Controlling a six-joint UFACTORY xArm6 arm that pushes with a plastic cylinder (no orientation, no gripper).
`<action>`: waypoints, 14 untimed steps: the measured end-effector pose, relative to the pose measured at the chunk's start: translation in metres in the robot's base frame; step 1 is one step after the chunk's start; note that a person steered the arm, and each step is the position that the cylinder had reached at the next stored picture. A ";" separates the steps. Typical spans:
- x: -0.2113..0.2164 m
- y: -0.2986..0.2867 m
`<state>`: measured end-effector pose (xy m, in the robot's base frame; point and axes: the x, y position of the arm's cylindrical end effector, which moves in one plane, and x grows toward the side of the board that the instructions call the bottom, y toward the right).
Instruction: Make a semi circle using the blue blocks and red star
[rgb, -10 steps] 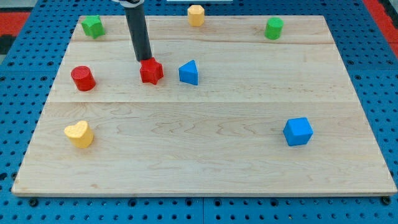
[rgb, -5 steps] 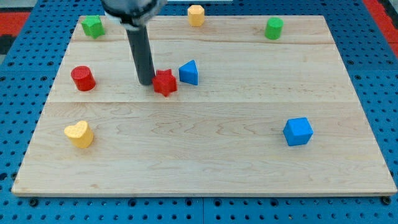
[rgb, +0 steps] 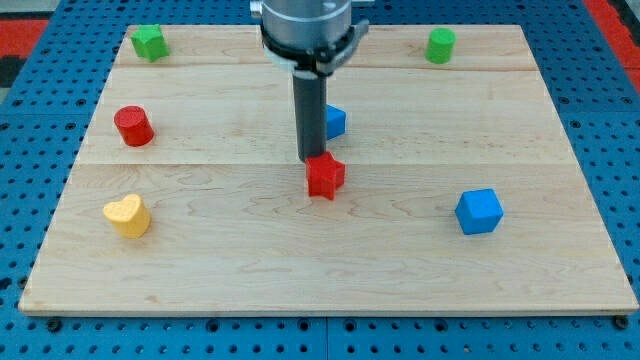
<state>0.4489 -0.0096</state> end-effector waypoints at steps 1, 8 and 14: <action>0.022 0.010; -0.019 -0.024; -0.127 0.086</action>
<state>0.3222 0.0765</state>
